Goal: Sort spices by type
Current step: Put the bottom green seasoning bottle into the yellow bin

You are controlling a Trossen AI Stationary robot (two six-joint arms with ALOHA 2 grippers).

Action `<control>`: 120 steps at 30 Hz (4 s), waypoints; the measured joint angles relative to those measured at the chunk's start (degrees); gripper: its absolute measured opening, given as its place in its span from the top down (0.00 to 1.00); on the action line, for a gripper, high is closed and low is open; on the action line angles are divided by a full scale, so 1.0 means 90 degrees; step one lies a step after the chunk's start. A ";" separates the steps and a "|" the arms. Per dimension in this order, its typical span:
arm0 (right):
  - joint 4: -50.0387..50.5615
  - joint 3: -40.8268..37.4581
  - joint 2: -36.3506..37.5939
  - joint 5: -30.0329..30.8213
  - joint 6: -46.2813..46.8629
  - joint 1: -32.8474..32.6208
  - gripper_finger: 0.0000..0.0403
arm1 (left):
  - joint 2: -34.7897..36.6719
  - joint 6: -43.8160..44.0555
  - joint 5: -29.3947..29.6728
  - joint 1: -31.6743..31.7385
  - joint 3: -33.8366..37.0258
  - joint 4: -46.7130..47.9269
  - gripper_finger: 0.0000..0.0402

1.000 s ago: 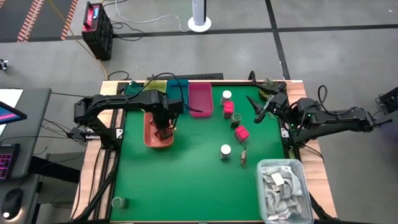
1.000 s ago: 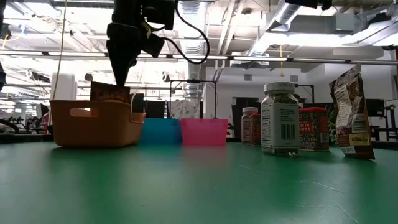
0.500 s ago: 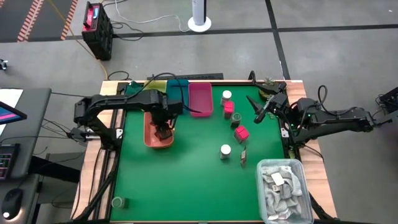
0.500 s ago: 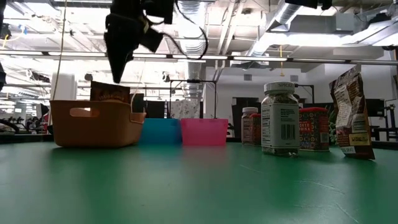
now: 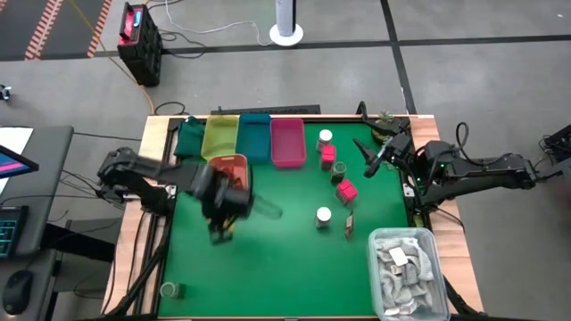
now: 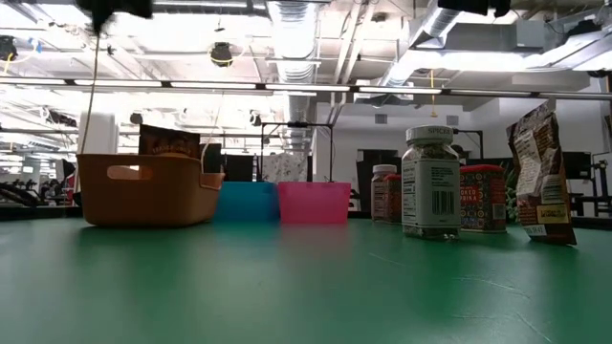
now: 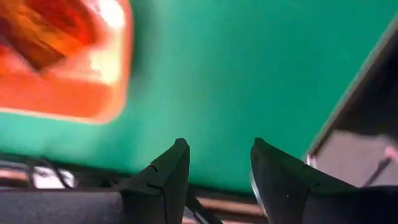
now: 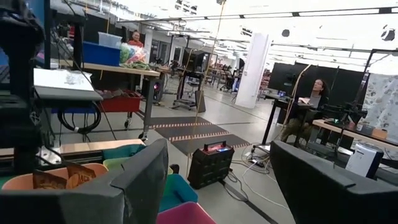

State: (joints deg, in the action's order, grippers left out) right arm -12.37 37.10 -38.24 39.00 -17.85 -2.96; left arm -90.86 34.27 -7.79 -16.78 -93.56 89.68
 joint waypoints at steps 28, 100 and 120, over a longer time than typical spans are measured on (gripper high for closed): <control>-0.1121 0.0002 0.0000 -0.0002 -0.0911 0.0015 0.24 | -0.1506 0.2565 -0.0193 -0.4074 0.0007 -0.1566 0.45; -0.1972 0.0002 -0.0680 -0.1076 -0.0782 0.0872 0.24 | -0.1575 0.3338 0.0136 -0.5398 0.0967 -0.1381 0.42; -0.1981 0.0002 -0.0680 -0.1073 -0.0780 0.0872 0.24 | -0.1537 0.2543 0.0180 -0.5028 0.0967 -0.0917 0.49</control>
State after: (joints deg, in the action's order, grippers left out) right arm -30.20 37.12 -44.36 29.34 -24.86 4.89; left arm -104.70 57.16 -6.18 -62.03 -84.86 81.43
